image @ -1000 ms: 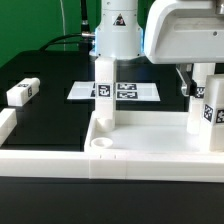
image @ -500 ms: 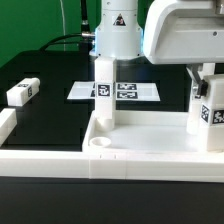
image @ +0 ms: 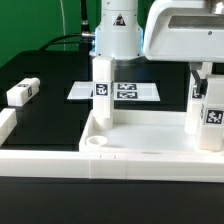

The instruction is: Assemble desk

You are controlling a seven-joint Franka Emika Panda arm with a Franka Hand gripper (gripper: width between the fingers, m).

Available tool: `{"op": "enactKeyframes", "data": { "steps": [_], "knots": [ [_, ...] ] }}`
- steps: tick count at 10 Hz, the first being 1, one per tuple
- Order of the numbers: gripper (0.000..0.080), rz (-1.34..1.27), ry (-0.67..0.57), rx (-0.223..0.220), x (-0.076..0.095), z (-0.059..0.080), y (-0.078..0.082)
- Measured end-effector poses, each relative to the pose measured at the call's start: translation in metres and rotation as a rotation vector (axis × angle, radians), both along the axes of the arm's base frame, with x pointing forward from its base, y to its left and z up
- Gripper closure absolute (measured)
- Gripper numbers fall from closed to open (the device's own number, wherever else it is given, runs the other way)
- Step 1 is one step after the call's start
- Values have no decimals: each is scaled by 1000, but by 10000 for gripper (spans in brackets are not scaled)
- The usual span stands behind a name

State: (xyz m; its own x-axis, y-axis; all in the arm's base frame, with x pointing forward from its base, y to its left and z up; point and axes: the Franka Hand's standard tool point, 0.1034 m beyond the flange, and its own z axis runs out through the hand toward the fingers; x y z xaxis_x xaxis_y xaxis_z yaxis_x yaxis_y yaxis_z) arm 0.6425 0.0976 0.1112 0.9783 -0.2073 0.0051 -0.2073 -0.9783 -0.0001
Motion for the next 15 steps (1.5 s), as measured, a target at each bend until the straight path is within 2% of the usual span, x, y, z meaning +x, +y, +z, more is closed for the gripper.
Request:
{"op": "enactKeyframes", "data": {
  "steps": [5, 15],
  "knots": [
    [511, -333, 1, 2, 0, -1, 1],
    [509, -1129, 1, 47, -1, -3, 7]
  ]
}}
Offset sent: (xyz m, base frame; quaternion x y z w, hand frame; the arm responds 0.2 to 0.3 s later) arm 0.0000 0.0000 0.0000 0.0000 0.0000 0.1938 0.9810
